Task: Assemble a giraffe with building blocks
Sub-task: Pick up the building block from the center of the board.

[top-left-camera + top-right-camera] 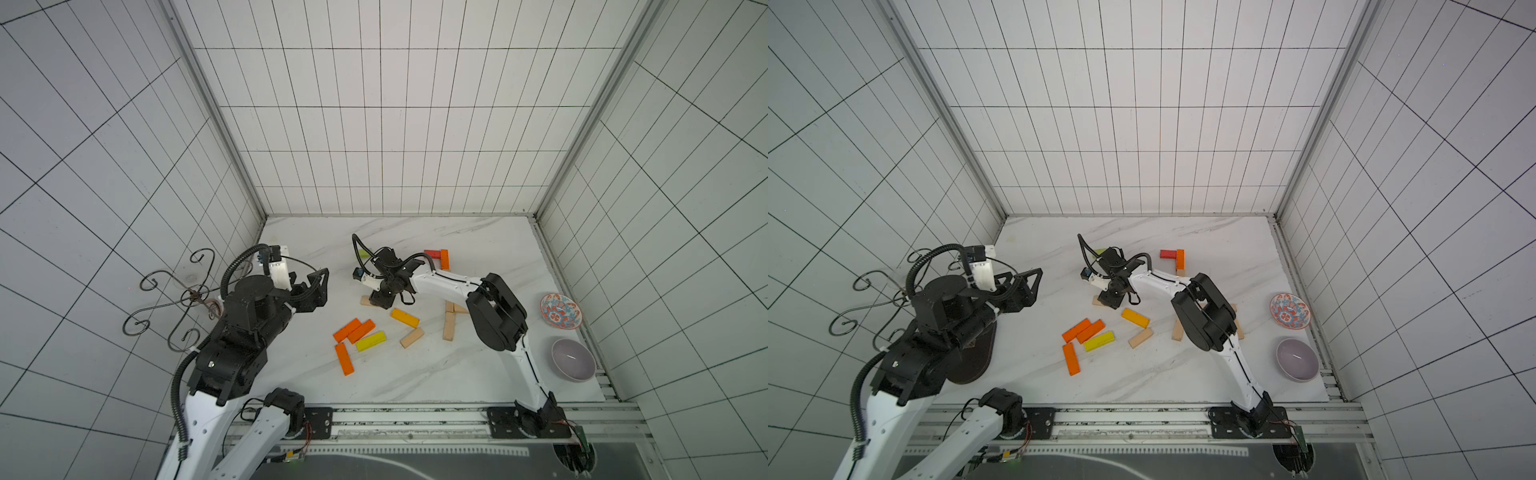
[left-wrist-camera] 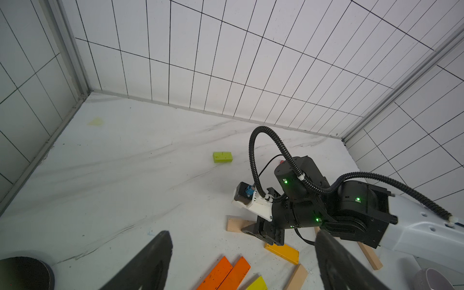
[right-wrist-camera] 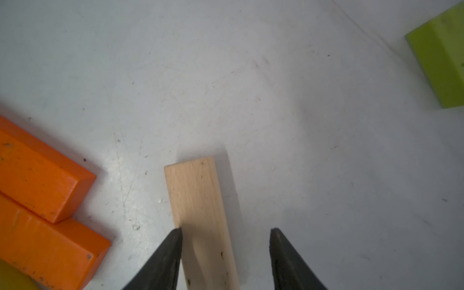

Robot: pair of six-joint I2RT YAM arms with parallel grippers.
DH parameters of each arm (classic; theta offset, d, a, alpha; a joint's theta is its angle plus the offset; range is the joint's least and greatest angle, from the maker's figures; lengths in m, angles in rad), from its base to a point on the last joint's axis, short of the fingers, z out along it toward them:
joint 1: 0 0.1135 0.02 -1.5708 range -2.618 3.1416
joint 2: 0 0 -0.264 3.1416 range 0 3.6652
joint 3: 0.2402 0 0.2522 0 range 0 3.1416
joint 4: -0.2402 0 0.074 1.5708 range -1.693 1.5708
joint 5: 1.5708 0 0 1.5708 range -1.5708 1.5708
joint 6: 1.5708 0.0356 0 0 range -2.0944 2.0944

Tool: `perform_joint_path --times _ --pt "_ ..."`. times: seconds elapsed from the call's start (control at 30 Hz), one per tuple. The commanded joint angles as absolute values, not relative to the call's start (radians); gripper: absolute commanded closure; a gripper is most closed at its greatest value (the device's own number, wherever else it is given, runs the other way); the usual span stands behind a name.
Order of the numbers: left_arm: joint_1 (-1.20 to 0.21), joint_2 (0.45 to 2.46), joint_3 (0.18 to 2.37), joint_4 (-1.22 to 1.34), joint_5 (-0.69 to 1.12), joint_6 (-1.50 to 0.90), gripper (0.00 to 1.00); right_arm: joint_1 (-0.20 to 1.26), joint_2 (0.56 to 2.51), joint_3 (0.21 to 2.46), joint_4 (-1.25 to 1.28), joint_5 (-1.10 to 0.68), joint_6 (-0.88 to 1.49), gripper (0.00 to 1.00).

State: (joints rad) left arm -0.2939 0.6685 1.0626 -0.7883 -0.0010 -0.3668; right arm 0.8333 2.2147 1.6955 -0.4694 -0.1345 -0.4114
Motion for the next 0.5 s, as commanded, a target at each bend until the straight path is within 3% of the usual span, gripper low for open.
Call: perform_joint_path --times 0.0,0.17,0.47 --pt "-0.298 0.661 1.055 -0.77 -0.013 -0.371 0.11 0.848 2.23 1.751 -0.537 -0.184 -0.422 0.4" --pt "-0.298 0.659 1.047 -0.764 -0.009 -0.375 0.11 0.844 2.245 1.754 -0.536 -0.153 -0.411 0.4" --pt "-0.298 0.658 1.043 -0.762 -0.021 -0.37 0.11 0.805 2.295 1.831 -0.534 -0.134 -0.299 0.61"
